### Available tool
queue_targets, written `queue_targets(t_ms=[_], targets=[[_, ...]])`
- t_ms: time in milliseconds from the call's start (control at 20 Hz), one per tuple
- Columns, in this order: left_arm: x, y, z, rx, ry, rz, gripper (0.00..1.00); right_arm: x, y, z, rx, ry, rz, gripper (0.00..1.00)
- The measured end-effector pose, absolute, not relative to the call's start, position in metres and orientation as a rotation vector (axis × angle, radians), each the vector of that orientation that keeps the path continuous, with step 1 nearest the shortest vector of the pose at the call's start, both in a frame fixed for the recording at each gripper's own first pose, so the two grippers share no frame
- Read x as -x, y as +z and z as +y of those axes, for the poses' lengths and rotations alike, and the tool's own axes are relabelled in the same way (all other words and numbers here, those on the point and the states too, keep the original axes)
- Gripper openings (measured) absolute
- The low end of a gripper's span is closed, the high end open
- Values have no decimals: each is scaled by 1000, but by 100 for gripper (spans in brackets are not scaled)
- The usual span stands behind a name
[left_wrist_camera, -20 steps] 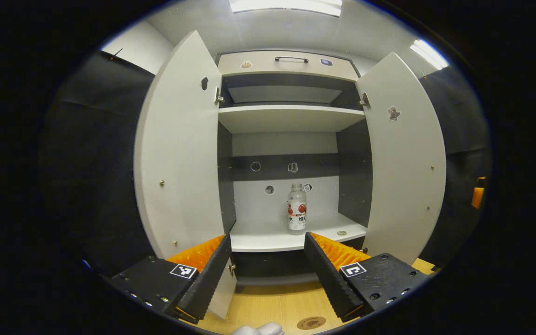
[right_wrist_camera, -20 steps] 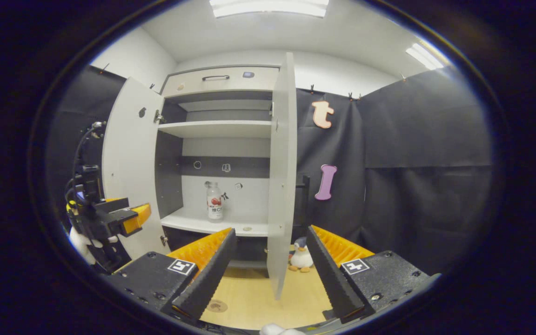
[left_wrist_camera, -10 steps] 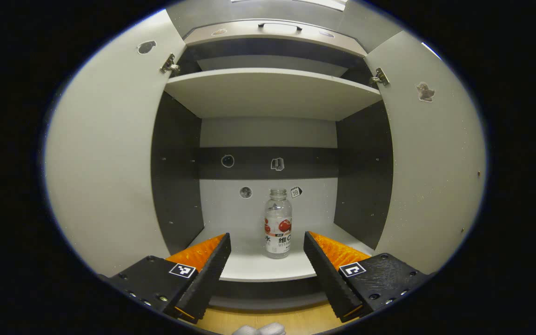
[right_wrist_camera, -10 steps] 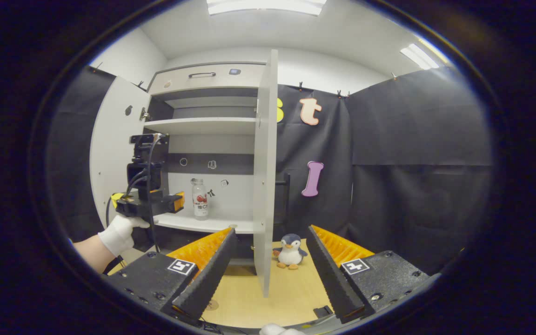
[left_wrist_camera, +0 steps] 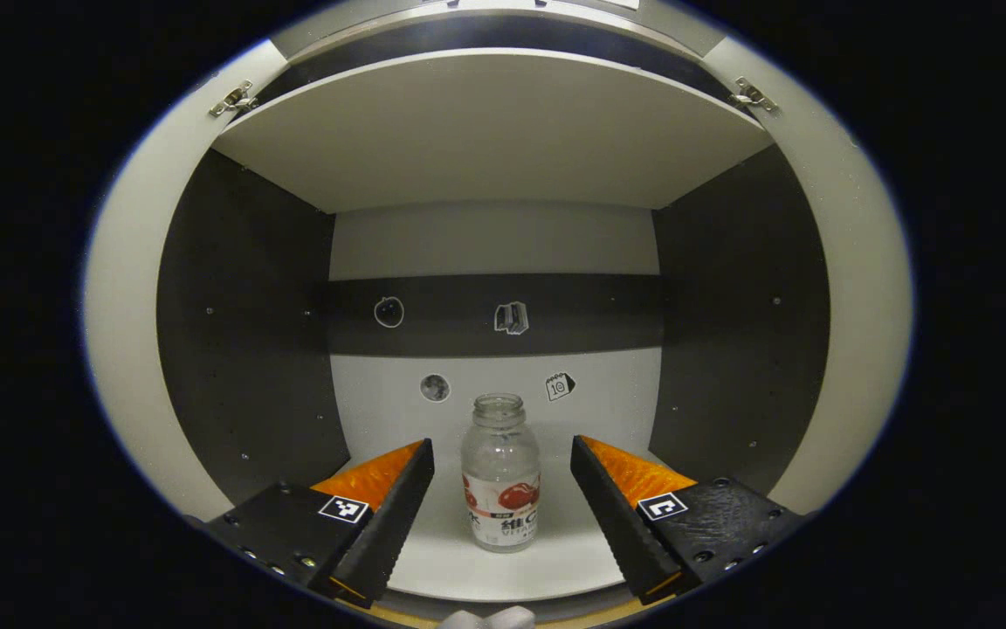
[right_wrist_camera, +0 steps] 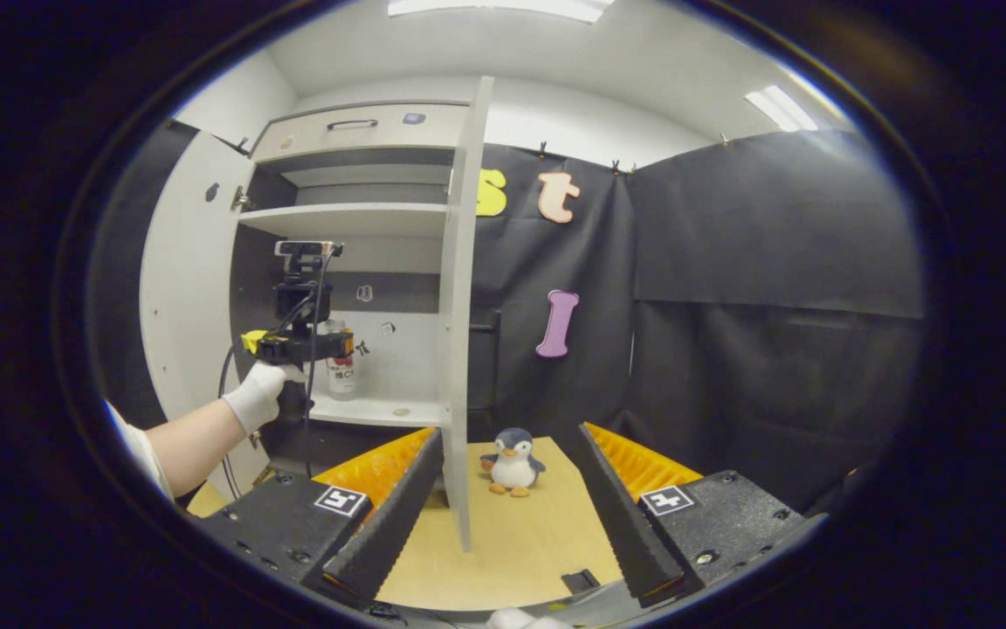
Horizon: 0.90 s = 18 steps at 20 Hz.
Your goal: Grasp the bottle in the cabinet with the left hand and place it on the coaster, then close the right door with the right hand and the left door with the left hand.
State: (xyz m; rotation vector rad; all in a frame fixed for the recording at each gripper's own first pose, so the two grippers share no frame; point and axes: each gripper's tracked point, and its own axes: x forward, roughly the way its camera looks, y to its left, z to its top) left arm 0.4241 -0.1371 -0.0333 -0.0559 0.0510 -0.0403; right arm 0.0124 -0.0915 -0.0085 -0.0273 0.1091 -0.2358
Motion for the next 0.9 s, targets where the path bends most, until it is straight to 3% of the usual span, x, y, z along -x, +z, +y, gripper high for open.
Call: queue_targets(t_ms=[600, 650, 750, 900], targets=[[-479, -58, -142, 70, -26, 116, 96, -18, -15, -103, 28, -260, 133, 99], [-480, -56, -142, 72, -25, 109, 93, -17, -16, -104, 26, -264, 136, 99], [-477, -55, -142, 64, -16, 110, 78, -15, -18, -106, 17, -266, 137, 99], [-477, -55, -140, 62, -21, 107, 77, -14, -17, -108, 11, -270, 133, 99]])
